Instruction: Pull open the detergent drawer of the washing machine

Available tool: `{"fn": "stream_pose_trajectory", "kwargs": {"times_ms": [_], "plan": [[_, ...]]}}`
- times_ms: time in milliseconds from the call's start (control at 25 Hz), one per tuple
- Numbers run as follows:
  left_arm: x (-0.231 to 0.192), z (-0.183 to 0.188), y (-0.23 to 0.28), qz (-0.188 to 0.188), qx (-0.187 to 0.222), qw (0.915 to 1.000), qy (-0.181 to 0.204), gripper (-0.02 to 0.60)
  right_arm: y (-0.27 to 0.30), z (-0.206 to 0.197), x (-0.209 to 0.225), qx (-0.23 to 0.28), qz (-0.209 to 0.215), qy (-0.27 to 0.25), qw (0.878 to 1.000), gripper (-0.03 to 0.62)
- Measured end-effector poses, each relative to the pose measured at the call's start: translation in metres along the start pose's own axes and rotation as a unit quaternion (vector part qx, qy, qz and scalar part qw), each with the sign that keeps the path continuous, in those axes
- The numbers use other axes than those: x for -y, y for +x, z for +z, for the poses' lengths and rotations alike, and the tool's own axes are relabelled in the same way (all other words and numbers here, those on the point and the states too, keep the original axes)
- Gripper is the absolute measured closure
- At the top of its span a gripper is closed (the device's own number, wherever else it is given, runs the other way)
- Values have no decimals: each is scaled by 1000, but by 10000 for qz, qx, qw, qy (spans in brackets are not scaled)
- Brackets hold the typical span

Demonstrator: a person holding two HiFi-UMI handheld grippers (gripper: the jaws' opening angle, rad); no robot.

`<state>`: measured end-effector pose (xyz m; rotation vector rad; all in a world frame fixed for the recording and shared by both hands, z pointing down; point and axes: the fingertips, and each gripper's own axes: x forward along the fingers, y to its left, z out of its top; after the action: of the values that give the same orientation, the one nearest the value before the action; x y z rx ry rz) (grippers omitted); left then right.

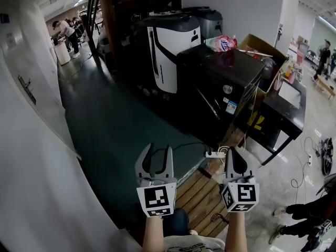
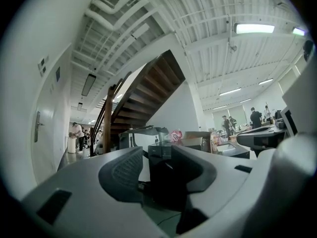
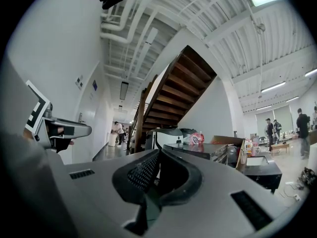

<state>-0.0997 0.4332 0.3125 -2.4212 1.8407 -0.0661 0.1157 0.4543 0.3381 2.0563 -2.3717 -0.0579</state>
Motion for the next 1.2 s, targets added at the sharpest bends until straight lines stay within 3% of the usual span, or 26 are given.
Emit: {"fn": "stream_pose_trajectory", "kwargs": {"times_ms": [520,840,1200], "plan": [[-84,69,85,-219,-142,9996,-54,380,97,84,-34,-55,-269,67,9996,580],[-110,65,109,-166,-201,9996,-135,380,129,90,-50,-135,-240,-2,9996,580],[-110,43,163,-29,-356,9991,-237,379,183,71,-24,-252,-140,7,9996,580]]}}
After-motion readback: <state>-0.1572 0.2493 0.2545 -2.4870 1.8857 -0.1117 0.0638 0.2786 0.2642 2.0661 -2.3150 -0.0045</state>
